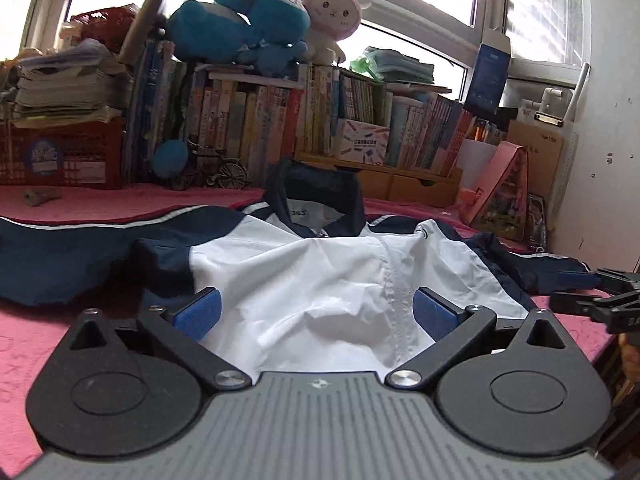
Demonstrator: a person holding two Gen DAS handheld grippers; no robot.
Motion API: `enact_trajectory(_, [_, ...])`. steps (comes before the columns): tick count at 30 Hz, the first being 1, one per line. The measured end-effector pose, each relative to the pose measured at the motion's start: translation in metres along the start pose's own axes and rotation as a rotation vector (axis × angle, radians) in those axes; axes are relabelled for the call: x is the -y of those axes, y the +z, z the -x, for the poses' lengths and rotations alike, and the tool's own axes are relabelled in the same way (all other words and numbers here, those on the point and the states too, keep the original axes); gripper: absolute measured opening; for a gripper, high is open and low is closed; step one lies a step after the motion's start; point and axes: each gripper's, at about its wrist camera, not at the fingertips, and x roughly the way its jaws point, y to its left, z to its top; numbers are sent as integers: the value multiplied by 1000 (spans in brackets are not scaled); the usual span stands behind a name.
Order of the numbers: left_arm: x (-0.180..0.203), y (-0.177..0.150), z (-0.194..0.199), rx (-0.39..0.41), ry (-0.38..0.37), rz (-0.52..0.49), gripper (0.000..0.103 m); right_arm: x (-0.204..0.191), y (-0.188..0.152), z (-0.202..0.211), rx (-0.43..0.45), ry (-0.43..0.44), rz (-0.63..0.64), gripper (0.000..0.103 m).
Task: Fold clothes
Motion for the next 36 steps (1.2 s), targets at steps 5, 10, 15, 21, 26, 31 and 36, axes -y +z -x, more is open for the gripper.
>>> enact_trajectory(5, [11, -7, -55, -110, 153, -134, 99, -16, 22, -81, -105, 124, 180, 90])
enact_trajectory(10, [-11, -28, -74, -201, 274, -238, 99, 2, 14, -123, -243, 140, 164, 96])
enact_trajectory(15, [-48, -24, -71, -197, 446, -211, 102, 28, -6, -133, -304, 73, 125, 103])
enact_trajectory(21, [-86, 2, -44, -150, 546, -126, 86, 42, -8, -133, -307, 37, 77, 103])
enact_trajectory(26, [-50, 46, -39, -52, 243, -210, 92, 42, -7, -135, -311, 37, 72, 103])
enact_trajectory(31, [-18, 54, -116, -179, 55, -325, 38, 41, -5, -136, -313, 36, 71, 103])
enact_trajectory(36, [-18, 41, -212, -325, 122, -302, 24, 41, -5, -136, -314, 35, 71, 103])
